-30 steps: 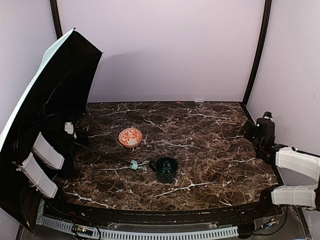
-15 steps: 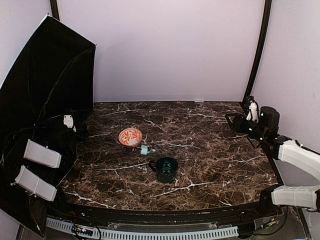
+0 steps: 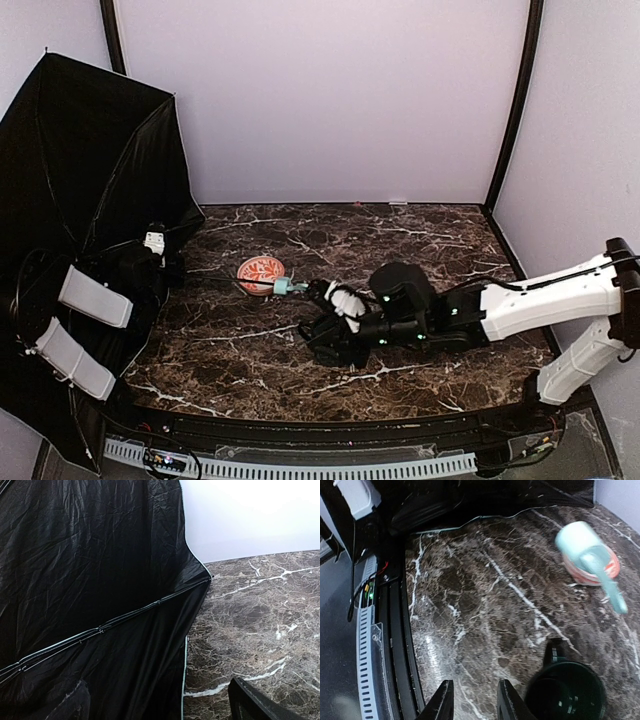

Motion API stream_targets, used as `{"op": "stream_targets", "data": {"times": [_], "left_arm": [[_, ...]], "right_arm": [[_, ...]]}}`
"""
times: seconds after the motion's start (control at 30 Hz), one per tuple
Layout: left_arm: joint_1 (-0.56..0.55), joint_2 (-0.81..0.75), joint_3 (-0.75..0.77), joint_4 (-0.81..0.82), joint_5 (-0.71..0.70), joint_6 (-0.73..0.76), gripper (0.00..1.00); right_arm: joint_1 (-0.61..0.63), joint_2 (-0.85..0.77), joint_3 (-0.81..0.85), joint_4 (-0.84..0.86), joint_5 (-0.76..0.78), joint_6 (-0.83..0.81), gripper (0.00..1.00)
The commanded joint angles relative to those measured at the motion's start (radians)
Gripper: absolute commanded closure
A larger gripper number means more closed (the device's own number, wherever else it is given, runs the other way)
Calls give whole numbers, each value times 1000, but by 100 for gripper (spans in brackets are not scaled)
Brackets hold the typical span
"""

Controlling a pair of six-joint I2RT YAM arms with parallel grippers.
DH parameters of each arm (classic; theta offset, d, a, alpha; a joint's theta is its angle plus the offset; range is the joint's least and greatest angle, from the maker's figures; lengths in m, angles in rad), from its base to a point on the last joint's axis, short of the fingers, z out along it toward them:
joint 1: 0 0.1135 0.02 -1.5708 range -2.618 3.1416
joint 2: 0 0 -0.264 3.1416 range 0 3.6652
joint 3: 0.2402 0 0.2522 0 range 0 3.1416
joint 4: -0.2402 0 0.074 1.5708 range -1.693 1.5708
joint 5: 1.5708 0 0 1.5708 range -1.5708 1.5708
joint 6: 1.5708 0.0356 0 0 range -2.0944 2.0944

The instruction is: Put away the umbrella

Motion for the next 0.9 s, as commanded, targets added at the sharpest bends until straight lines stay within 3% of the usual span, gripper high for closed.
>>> {"op": "stream_targets", "data": {"times": [0.0, 0.13, 0.2, 0.33, 0.63, 0.87], "left_arm": [[-11, -10, 15, -9, -23, 21, 1], [-15, -17, 9, -5, -12, 28, 1], [-20, -19, 6, -3, -14, 38, 1], [-22, -23, 5, -1, -17, 43, 1], [-22, -7, 10, 9, 4, 43, 1], [-22, 2, 12, 21, 13, 50, 1]], "right_arm": [[91, 139, 102, 26, 64, -101, 74], [99, 298, 140, 71, 113, -80, 94], [99, 334, 130, 145, 221, -51, 98], [99, 385, 113, 248, 399, -28, 100], [81, 437, 64, 292, 831, 72, 100], [-34, 402, -22, 293, 906, 167, 100]]}}
